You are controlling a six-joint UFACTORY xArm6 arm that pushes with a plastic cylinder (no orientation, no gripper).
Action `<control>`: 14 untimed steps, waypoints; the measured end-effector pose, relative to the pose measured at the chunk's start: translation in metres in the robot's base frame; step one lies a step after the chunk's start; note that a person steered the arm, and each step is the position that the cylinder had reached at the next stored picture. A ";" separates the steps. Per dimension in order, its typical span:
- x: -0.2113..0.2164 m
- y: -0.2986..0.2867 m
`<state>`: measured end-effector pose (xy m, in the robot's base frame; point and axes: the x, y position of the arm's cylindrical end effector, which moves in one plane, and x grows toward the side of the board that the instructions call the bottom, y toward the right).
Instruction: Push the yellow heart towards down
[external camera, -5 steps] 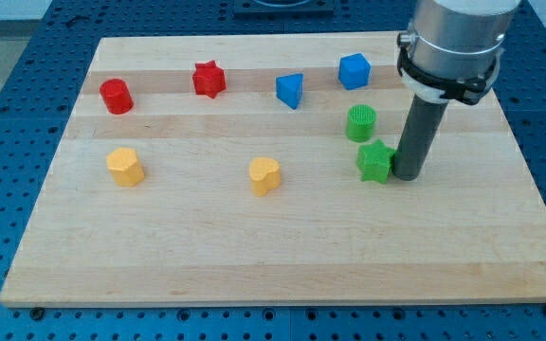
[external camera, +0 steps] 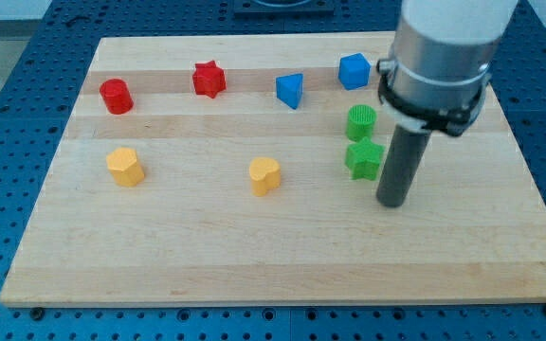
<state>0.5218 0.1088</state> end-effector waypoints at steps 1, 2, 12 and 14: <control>0.020 -0.044; 0.018 -0.095; -0.072 -0.148; -0.022 -0.141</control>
<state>0.4997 -0.0318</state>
